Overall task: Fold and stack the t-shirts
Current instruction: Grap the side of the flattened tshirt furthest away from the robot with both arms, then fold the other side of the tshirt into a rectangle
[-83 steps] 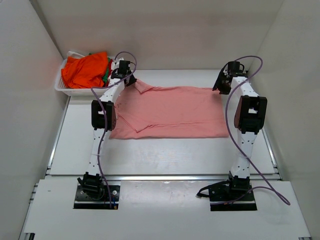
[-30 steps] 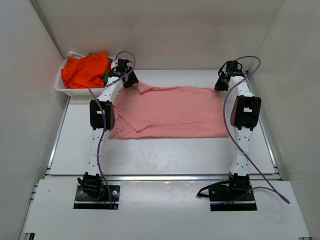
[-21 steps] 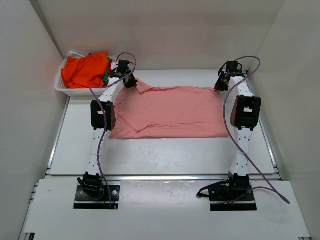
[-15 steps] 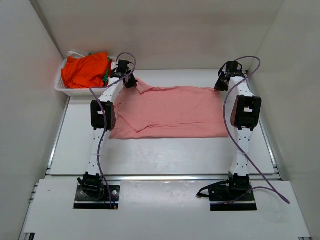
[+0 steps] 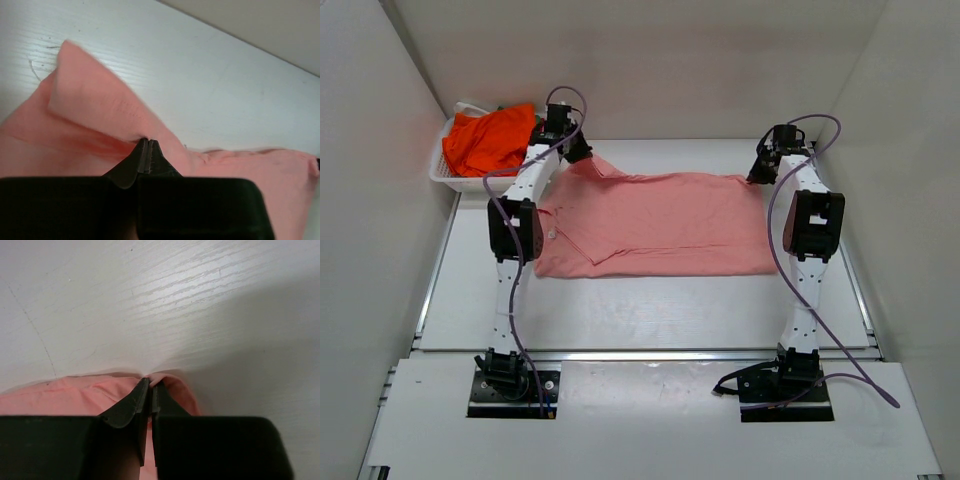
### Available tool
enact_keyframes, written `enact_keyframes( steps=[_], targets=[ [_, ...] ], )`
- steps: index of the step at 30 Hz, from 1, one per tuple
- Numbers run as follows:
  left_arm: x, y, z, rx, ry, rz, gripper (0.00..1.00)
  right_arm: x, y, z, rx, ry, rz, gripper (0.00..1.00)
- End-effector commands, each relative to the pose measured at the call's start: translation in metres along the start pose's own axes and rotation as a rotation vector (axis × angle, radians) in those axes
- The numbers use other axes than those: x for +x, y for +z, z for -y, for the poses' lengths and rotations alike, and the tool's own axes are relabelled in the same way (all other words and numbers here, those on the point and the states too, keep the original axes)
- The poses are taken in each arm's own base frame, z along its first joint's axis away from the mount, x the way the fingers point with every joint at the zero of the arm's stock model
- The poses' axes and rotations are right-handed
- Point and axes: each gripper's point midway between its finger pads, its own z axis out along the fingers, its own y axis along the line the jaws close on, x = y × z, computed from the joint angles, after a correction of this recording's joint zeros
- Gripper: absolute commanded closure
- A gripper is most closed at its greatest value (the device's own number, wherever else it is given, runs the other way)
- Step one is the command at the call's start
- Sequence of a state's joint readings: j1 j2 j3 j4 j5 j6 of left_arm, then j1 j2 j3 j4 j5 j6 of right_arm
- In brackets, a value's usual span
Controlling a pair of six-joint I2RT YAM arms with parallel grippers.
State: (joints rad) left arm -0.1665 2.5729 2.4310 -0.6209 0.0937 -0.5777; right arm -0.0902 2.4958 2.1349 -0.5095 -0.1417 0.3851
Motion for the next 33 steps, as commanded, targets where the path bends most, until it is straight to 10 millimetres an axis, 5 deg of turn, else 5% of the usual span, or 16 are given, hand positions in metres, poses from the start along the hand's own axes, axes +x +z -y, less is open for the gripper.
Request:
enact_keyframes(
  steps=[1, 3, 5, 6, 8, 9, 15, 25, 33],
  targets=[
    [-0.054, -0.085, 0.049, 0.108, 0.048, 0.115, 1.0, -0.028, -0.034, -0.013, -0.053, -0.02, 0.055, 1.0],
    [-0.028, -0.088, 0.032, 0.063, 0.061, 0.048, 1.0, -0.029, -0.042, -0.014, -0.072, -0.04, 0.046, 1.0],
    [-0.018, -0.112, 0.035, 0.057, 0.091, 0.051, 1.0, -0.025, -0.05, -0.012, -0.071, -0.049, 0.039, 1.0],
    [0.01, -0.105, 0.017, 0.009, 0.09, -0.004, 1.0, -0.03, -0.058, -0.016, -0.075, -0.056, 0.056, 1.0],
    [0.014, -0.134, 0.017, 0.014, 0.091, 0.033, 1.0, -0.015, -0.066, -0.016, -0.072, -0.062, 0.033, 1.0],
    [0.024, -0.145, 0.007, 0.002, 0.079, 0.021, 1.0, -0.024, -0.078, -0.018, -0.084, -0.071, 0.069, 1.0],
    [0.054, -0.187, -0.008, -0.009, 0.076, -0.008, 1.0, -0.008, -0.118, -0.019, -0.123, -0.089, 0.086, 1.0],
    [0.098, -0.217, -0.045, -0.067, 0.053, -0.056, 1.0, 0.054, -0.165, 0.009, -0.112, -0.066, 0.045, 1.0],
    [0.135, -0.24, -0.054, -0.069, 0.071, -0.096, 1.0, 0.088, -0.165, 0.033, -0.093, -0.072, -0.01, 1.0]
  ],
)
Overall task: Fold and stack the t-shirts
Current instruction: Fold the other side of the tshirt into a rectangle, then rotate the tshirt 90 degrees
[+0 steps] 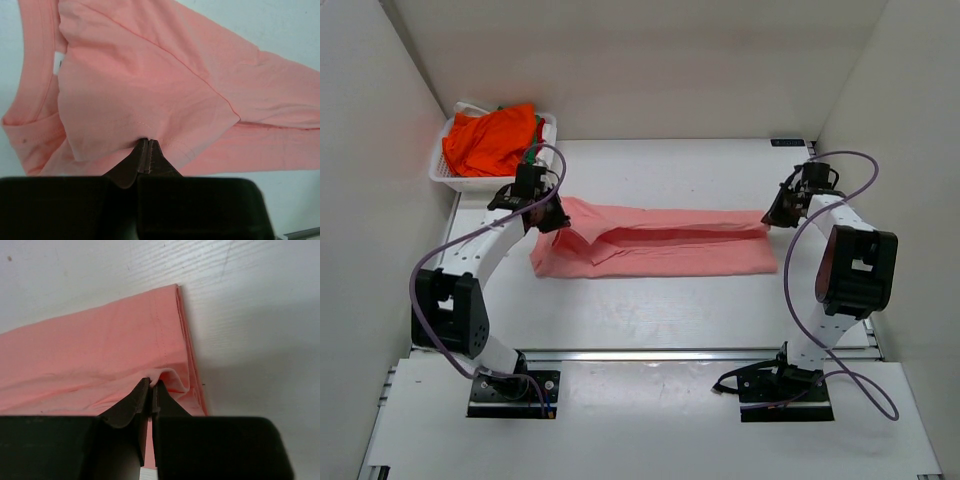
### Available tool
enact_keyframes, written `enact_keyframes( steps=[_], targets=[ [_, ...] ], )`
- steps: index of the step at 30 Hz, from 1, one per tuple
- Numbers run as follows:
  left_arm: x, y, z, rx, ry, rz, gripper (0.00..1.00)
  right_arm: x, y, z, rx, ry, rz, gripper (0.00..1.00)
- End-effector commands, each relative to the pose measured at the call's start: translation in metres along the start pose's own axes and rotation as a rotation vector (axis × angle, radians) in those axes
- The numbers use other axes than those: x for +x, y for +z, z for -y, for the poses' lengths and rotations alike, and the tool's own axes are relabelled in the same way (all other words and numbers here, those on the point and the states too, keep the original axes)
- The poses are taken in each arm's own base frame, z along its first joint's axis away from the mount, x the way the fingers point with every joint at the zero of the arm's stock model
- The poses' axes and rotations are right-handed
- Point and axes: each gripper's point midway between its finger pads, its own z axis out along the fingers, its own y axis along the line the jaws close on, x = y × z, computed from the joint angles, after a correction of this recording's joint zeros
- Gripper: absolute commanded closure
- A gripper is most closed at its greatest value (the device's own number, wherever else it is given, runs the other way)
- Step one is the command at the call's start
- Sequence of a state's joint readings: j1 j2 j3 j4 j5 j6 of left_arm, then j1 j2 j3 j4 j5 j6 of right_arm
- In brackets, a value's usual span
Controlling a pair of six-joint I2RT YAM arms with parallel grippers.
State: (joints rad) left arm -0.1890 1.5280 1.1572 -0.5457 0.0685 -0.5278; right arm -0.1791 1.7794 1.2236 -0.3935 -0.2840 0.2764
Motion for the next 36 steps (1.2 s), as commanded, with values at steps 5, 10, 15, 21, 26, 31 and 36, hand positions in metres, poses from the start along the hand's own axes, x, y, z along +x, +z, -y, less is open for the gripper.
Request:
enact_keyframes(
  steps=[5, 10, 15, 21, 26, 31, 36],
  targets=[
    [0.029, -0.008, -0.009, 0.0, -0.004, -0.012, 1.0, 0.0, -0.004, -0.005, -0.013, -0.04, 0.027, 1.0],
    [0.014, -0.018, 0.003, 0.077, -0.045, 0.051, 0.78, 0.006, -0.011, -0.003, 0.033, -0.04, 0.02, 0.61],
    [-0.003, -0.029, 0.023, 0.104, -0.022, 0.085, 0.61, -0.02, -0.022, -0.022, 0.032, -0.125, 0.099, 0.54],
    [0.025, 0.015, 0.029, 0.018, -0.011, 0.008, 0.57, -0.022, 0.009, -0.059, -0.034, -0.223, 0.047, 0.54],
    [0.038, 0.073, 0.008, -0.159, -0.006, -0.084, 0.64, 0.022, 0.035, -0.06, -0.022, -0.226, -0.091, 0.55],
    [0.03, 0.126, 0.024, -0.187, 0.017, -0.167, 0.66, 0.095, 0.019, -0.047, 0.055, -0.184, -0.255, 0.54],
    [-0.003, 0.168, 0.066, -0.112, 0.04, -0.241, 0.7, 0.207, -0.021, -0.061, 0.046, -0.228, -0.455, 0.56]
  ],
)
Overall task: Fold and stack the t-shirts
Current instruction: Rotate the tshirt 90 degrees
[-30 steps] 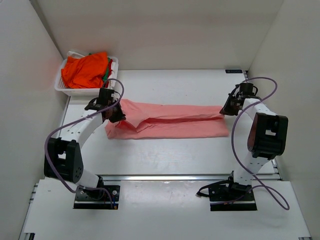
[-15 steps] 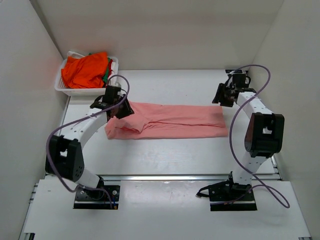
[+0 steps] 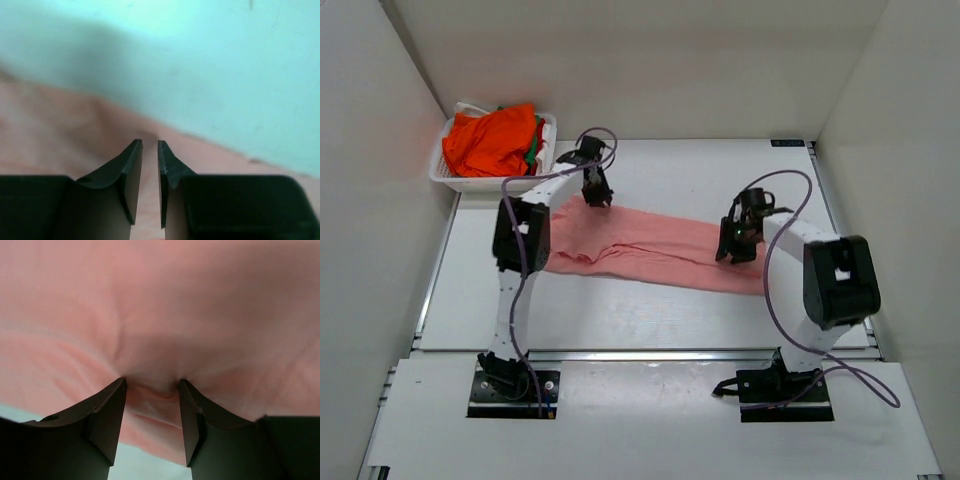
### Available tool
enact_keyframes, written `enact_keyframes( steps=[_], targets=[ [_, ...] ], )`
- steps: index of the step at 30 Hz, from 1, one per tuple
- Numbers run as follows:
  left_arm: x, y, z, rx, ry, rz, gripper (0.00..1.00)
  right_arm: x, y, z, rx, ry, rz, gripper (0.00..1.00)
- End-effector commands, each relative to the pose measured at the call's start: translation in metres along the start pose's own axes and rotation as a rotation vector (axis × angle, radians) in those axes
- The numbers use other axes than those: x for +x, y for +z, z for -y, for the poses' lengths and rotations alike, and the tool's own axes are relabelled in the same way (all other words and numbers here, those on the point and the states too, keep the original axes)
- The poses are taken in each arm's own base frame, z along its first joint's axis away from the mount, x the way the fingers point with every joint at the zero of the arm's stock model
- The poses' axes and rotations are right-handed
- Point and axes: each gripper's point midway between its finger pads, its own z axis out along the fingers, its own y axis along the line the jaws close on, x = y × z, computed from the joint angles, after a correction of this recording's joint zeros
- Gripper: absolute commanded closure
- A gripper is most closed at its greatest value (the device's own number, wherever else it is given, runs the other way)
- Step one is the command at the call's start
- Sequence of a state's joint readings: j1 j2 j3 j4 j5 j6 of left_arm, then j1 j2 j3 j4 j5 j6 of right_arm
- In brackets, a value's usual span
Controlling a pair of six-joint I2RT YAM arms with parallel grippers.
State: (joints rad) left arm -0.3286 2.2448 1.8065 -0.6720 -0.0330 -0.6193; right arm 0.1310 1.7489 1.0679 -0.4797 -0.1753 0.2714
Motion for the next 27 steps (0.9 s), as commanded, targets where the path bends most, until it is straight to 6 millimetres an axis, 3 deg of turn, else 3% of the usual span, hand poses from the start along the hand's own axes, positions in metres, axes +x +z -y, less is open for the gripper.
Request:
enact_keyframes(
  steps=[1, 2, 3, 4, 5, 7, 8, 9, 10, 12, 13, 16, 17, 18, 19, 20, 21, 24, 27],
  targets=[
    [-0.011, 0.014, 0.026, 0.027, 0.047, -0.099, 0.7, 0.109, -0.013, -0.038, -0.029, -0.032, -0.213, 0.56],
    [-0.023, 0.024, 0.04, 0.048, 0.05, -0.098, 0.71, 0.127, -0.018, -0.049, -0.065, -0.041, -0.233, 0.57],
    [-0.056, 0.006, 0.068, 0.14, 0.044, -0.021, 0.69, 0.145, -0.022, -0.073, -0.11, -0.068, -0.255, 0.57],
    [-0.036, 0.03, 0.064, 0.142, 0.029, -0.107, 0.69, 0.172, -0.026, -0.092, -0.147, -0.105, -0.294, 0.58],
    [-0.037, 0.038, 0.066, 0.165, 0.011, -0.112, 0.69, 0.183, -0.03, -0.099, -0.151, -0.079, -0.303, 0.58],
    [-0.029, 0.038, 0.065, 0.159, 0.046, -0.134, 0.79, 0.207, -0.034, -0.116, -0.186, -0.115, -0.322, 0.58],
    [-0.034, 0.027, 0.063, 0.115, 0.094, -0.095, 0.82, 0.211, -0.034, -0.117, -0.209, -0.1, -0.323, 0.58],
    [-0.038, 0.006, 0.075, 0.128, 0.155, -0.058, 0.85, 0.217, -0.033, -0.111, -0.209, -0.087, -0.336, 0.57],
    [-0.048, -0.009, 0.08, 0.133, 0.176, -0.018, 0.85, 0.21, -0.031, -0.107, -0.216, -0.066, -0.318, 0.58],
    [-0.064, -0.064, 0.09, 0.162, 0.191, 0.042, 0.83, 0.203, -0.026, -0.09, -0.179, -0.07, -0.29, 0.58],
    [-0.07, -0.091, 0.09, 0.162, 0.191, 0.07, 0.77, 0.2, -0.025, -0.085, -0.166, -0.062, -0.284, 0.57],
    [-0.057, -0.12, 0.051, 0.023, 0.203, 0.055, 0.68, 0.189, -0.023, -0.067, -0.136, -0.067, -0.261, 0.58],
    [-0.027, -0.096, 0.018, -0.082, 0.205, -0.035, 0.7, 0.185, -0.021, -0.063, -0.123, -0.073, -0.251, 0.58],
    [-0.041, -0.119, 0.014, -0.049, 0.173, 0.058, 0.71, 0.182, -0.022, -0.062, -0.126, -0.083, -0.238, 0.58],
    [-0.028, -0.119, -0.006, -0.036, 0.128, 0.081, 0.7, 0.183, -0.022, -0.059, -0.12, -0.096, -0.241, 0.58],
    [0.015, -0.099, -0.036, -0.052, 0.092, -0.02, 0.68, 0.184, -0.022, -0.057, -0.115, -0.085, -0.243, 0.58],
    [-0.004, -0.119, -0.036, 0.041, 0.011, 0.073, 0.64, 0.182, -0.021, -0.056, -0.12, -0.095, -0.24, 0.58],
    [0.034, -0.115, -0.091, -0.045, -0.051, 0.059, 0.58, 0.182, -0.024, -0.058, -0.135, -0.1, -0.225, 0.58],
    [0.056, -0.096, -0.111, -0.104, -0.035, 0.014, 0.57, 0.188, -0.023, -0.054, -0.137, -0.084, -0.225, 0.58]
  ],
)
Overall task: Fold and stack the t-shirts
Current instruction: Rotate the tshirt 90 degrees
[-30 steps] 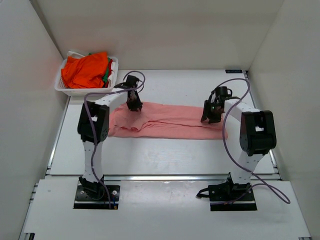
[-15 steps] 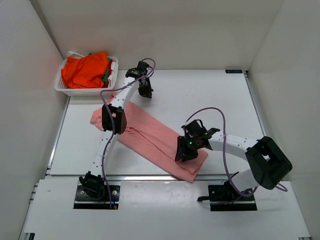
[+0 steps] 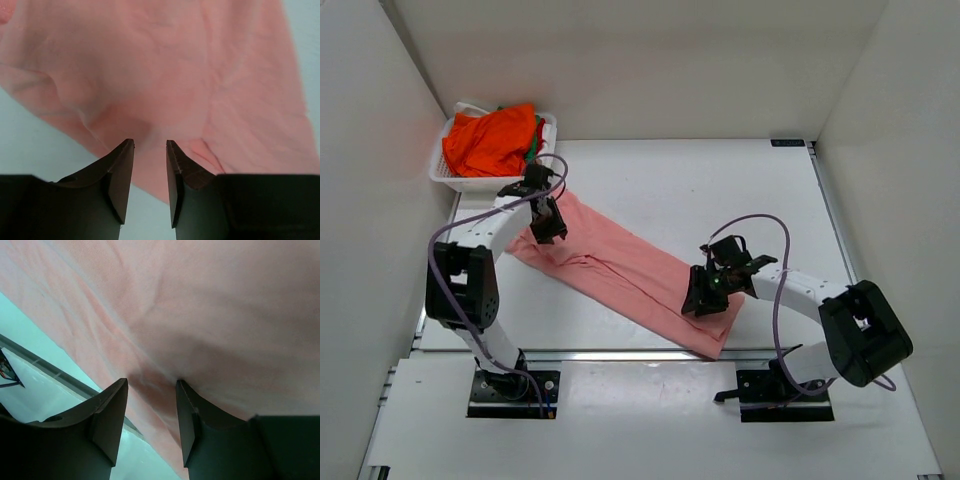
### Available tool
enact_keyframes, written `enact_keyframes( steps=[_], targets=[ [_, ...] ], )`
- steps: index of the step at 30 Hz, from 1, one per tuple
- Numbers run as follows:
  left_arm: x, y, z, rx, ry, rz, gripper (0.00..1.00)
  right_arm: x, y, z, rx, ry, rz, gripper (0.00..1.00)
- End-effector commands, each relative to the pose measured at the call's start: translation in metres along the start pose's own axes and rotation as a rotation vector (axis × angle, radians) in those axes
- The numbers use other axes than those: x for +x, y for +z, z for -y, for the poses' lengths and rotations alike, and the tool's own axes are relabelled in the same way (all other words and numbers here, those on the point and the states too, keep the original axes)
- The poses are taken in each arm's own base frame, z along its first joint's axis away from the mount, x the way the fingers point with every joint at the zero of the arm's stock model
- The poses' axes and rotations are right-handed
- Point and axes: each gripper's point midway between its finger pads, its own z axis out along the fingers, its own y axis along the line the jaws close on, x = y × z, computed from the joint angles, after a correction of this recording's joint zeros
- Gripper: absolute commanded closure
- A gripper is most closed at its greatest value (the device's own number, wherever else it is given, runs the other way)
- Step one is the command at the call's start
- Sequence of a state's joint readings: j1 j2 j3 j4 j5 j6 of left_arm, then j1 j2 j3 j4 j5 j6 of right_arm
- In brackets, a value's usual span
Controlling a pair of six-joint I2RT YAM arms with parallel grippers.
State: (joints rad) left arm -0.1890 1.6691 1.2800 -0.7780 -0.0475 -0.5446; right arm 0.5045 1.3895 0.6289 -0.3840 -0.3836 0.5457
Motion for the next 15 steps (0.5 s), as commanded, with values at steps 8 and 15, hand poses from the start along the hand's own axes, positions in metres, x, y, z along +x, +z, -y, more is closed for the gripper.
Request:
enact_keyframes(
  steps=[8, 15],
  targets=[
    [0.027, 0.104, 0.021, -0.115, 0.05, -0.044, 0.61, 0.035, -0.001, 0.051, 0.159, 0.036, -0.004, 0.58],
    [-0.012, 0.137, 0.138, -0.028, 0.227, -0.176, 0.66, 0.077, 0.002, 0.041, 0.082, 0.073, -0.028, 0.59]
  ],
)
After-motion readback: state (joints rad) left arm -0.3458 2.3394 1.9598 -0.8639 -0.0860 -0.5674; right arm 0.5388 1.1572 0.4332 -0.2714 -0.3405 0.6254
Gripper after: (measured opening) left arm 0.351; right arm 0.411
